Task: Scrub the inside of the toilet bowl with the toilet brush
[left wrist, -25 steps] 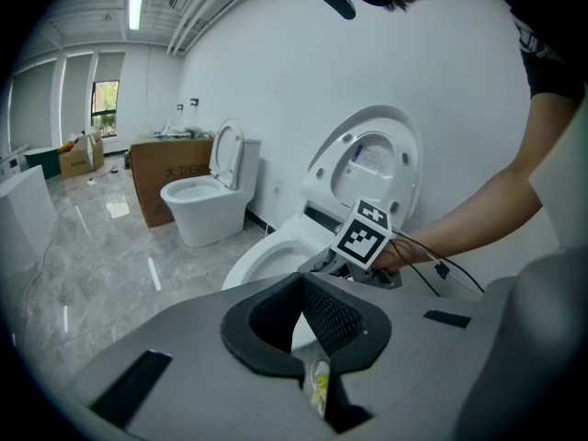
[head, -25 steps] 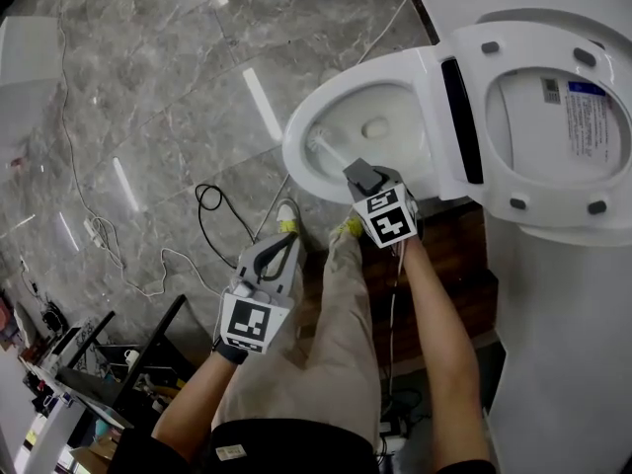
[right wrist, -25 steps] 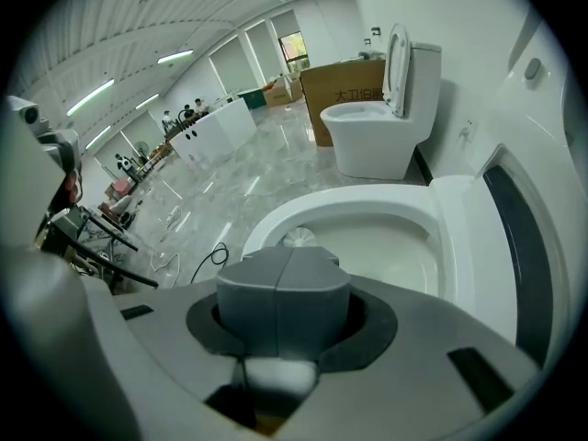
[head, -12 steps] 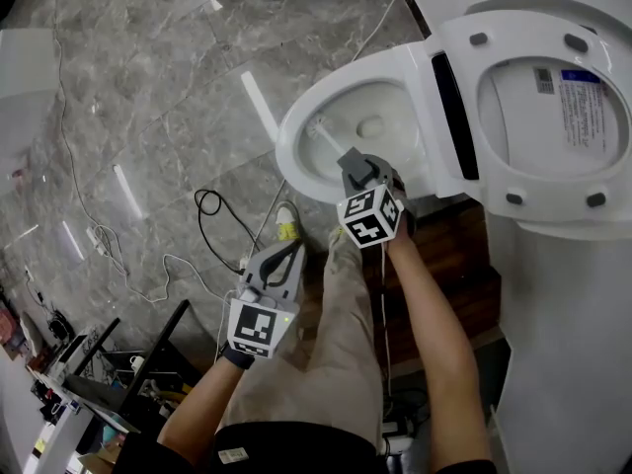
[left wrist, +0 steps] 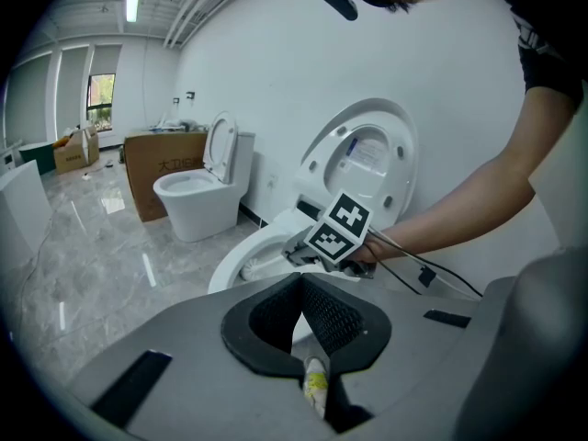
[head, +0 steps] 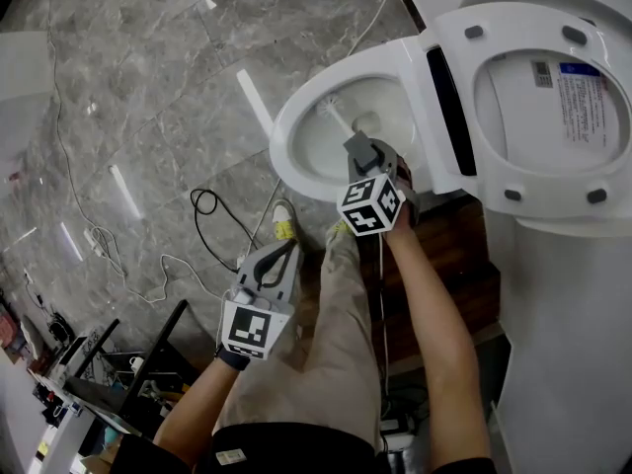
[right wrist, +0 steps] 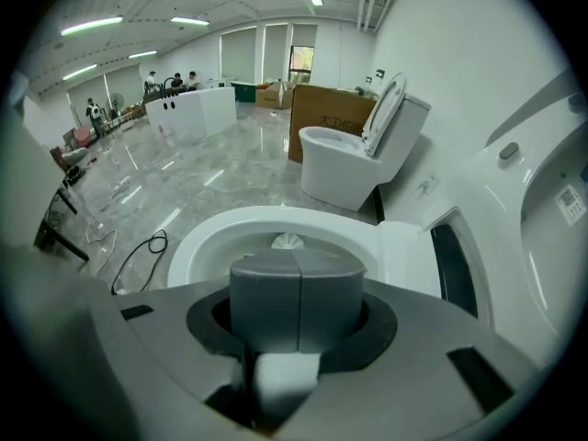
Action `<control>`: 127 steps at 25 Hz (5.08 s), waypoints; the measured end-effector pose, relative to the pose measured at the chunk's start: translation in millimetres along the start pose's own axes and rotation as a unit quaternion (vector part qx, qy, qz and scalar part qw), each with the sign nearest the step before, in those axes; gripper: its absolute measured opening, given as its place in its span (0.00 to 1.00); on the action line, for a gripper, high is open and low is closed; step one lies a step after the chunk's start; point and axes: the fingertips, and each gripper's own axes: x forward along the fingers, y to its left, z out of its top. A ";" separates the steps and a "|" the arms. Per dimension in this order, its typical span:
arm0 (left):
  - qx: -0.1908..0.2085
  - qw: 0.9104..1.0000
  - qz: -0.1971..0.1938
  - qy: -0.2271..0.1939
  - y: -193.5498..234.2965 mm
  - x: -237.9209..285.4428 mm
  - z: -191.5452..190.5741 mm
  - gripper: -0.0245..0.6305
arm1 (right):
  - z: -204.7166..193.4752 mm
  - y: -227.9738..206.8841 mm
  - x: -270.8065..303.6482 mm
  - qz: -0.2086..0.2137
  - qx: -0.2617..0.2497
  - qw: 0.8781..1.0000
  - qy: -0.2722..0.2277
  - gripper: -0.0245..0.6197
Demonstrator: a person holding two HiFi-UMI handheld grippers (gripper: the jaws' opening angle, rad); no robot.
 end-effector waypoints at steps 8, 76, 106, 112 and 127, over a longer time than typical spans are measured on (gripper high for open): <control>-0.006 1.000 0.008 -0.019 0.1 -4.0 7.3 0.07 | -9.2 -40.7 4.5 -0.077 -0.015 0.997 0.026 0.28; 0.009 1.000 -0.002 0.017 -6.3 -13.6 -15.4 0.07 | -74.6 -32.7 -44.0 0.099 -0.250 0.866 0.422 0.29; -0.016 1.000 0.001 0.013 0.9 -12.1 -18.2 0.07 | -13.2 56.6 -35.8 0.243 -0.011 0.941 0.237 0.29; -0.022 1.000 0.001 0.005 1.5 -10.7 -16.9 0.07 | -19.2 55.9 -36.2 0.223 0.041 0.944 0.241 0.29; -0.031 0.999 0.005 0.008 1.8 -9.4 -20.9 0.07 | -28.0 26.4 -36.7 0.167 0.109 0.976 0.088 0.28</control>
